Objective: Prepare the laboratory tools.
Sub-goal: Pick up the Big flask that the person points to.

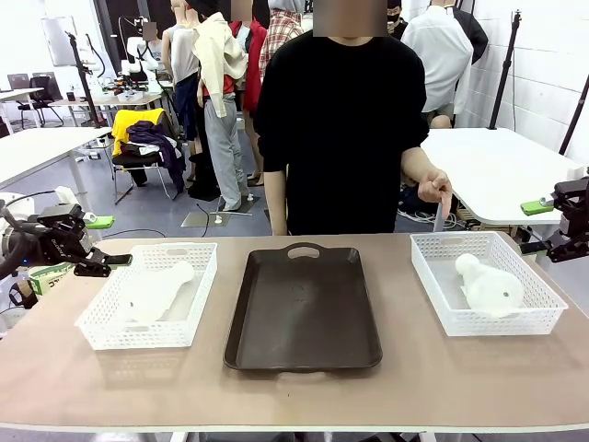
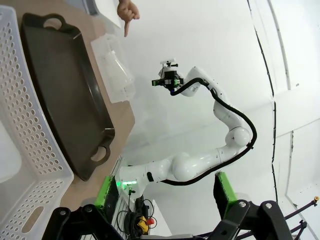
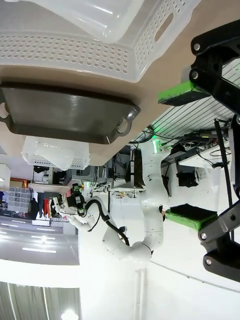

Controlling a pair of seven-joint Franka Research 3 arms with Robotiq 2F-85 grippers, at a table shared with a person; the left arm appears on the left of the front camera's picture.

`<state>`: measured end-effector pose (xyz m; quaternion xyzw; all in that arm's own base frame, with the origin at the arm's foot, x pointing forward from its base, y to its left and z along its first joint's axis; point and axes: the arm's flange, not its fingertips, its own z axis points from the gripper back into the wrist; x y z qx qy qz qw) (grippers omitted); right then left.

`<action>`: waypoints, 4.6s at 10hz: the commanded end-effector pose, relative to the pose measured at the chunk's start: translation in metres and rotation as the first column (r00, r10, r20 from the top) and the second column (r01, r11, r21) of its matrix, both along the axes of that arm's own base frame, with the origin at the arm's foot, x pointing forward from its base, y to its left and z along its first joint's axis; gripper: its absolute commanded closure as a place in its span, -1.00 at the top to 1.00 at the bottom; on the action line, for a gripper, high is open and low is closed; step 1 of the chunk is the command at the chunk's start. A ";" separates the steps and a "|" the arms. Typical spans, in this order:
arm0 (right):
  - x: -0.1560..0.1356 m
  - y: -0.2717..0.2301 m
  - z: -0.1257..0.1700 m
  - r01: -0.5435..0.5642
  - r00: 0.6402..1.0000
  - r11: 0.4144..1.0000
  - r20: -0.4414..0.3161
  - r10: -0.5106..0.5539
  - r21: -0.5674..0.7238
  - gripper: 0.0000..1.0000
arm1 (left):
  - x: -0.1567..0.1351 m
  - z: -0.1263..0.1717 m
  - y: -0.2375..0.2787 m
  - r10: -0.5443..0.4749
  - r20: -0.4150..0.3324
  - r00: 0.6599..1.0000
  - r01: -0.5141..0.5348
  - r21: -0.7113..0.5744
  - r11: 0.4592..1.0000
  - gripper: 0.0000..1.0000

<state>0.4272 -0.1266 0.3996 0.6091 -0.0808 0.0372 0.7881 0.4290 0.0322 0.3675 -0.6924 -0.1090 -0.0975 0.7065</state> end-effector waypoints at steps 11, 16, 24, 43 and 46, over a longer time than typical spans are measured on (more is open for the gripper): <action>0.081 0.084 0.106 0.011 0.991 0.588 0.089 0.104 -0.809 1.00 | 0.000 0.003 0.000 0.003 0.012 1.000 -0.003 -0.024 1.000 1.00; 0.139 0.147 0.037 -0.002 1.000 0.296 0.002 0.014 -0.955 1.00 | 0.000 0.003 0.000 0.003 0.012 1.000 -0.003 -0.024 1.000 1.00; 0.164 0.145 -0.036 0.098 0.993 0.259 0.077 -0.088 -0.961 1.00 | 0.000 0.003 0.000 0.003 0.012 1.000 -0.003 -0.024 1.000 1.00; 0.170 0.146 -0.072 0.091 0.984 0.215 0.055 -0.168 -0.972 -1.00 | 0.000 0.003 0.000 0.003 0.012 1.000 -0.003 -0.024 1.000 1.00; 0.171 0.141 -0.075 0.089 0.987 0.257 0.052 -0.150 -0.962 -1.00 | 0.000 0.003 0.000 0.003 0.012 1.000 -0.003 -0.024 1.000 1.00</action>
